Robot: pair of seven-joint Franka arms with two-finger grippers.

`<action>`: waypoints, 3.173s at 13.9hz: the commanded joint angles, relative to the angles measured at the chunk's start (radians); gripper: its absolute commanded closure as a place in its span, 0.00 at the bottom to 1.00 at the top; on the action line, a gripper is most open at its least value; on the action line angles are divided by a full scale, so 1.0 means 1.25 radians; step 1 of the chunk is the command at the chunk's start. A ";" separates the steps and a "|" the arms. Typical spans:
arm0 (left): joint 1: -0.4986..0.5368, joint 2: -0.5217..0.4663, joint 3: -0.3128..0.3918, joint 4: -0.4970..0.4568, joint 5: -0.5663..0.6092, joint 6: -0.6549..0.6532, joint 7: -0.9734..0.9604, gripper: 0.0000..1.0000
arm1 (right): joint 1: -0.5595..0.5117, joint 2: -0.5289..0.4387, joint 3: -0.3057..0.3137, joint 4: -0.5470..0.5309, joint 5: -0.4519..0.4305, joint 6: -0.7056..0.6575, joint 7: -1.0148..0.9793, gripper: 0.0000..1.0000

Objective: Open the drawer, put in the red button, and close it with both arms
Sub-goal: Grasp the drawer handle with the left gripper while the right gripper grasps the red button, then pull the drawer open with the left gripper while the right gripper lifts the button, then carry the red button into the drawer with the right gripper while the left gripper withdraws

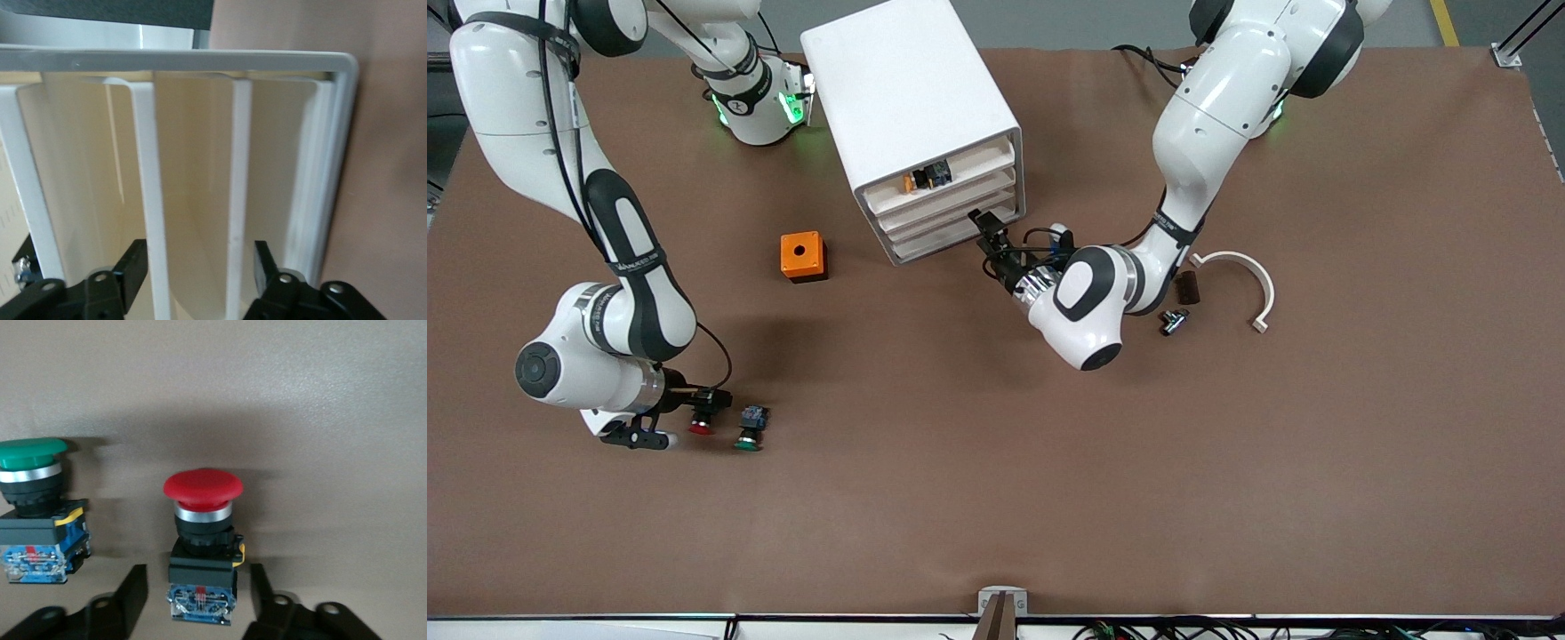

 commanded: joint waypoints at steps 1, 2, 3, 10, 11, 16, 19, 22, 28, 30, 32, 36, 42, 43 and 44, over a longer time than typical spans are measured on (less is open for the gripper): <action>-0.028 0.000 0.005 0.008 -0.021 -0.027 -0.031 0.34 | 0.010 -0.016 -0.001 -0.009 0.011 -0.004 -0.008 0.67; -0.039 0.002 0.004 0.008 -0.021 -0.038 -0.041 0.34 | 0.013 -0.017 -0.001 -0.007 0.009 -0.004 -0.008 0.77; -0.047 0.002 0.004 0.008 -0.031 -0.040 -0.042 0.37 | 0.008 -0.017 -0.001 -0.004 0.007 0.001 -0.010 0.82; -0.022 0.007 0.011 0.013 -0.038 -0.040 -0.047 1.00 | 0.026 -0.090 -0.003 0.032 0.004 -0.060 -0.028 1.00; -0.021 0.005 0.012 0.016 -0.033 -0.039 -0.034 1.00 | 0.037 -0.114 -0.003 0.035 0.002 -0.090 -0.018 1.00; 0.066 0.005 0.033 0.058 -0.031 -0.039 0.047 1.00 | 0.095 -0.189 0.000 0.042 0.004 -0.193 0.145 1.00; 0.091 0.013 0.034 0.072 -0.035 -0.023 0.158 0.98 | 0.136 -0.225 0.005 0.042 0.005 -0.235 0.282 1.00; 0.087 0.021 0.033 0.070 -0.035 -0.003 0.186 0.84 | 0.206 -0.255 0.004 0.041 0.006 -0.278 0.460 1.00; 0.080 0.018 0.033 0.072 -0.035 0.008 0.189 0.01 | 0.373 -0.294 0.005 0.036 0.011 -0.307 0.872 0.99; 0.093 -0.003 0.047 0.073 -0.021 0.004 0.187 0.01 | 0.417 -0.306 0.005 0.025 0.014 -0.307 0.985 0.99; 0.104 -0.018 0.086 0.074 0.023 -0.009 0.187 0.01 | 0.470 -0.311 0.005 0.018 0.015 -0.305 1.097 0.98; 0.130 -0.025 0.118 0.139 0.135 -0.040 0.192 0.01 | 0.550 -0.311 0.009 0.017 0.028 -0.272 1.278 0.98; 0.198 -0.115 0.121 0.140 0.327 -0.061 0.313 0.01 | 0.642 -0.302 0.009 -0.080 0.029 -0.073 1.421 0.98; 0.199 -0.131 0.121 0.140 0.387 -0.060 0.335 0.01 | 0.654 -0.302 0.009 -0.096 0.029 -0.044 1.434 0.98; 0.199 -0.142 0.121 0.140 0.428 -0.060 0.352 0.01 | 0.663 -0.302 0.009 -0.105 0.029 -0.023 1.450 0.96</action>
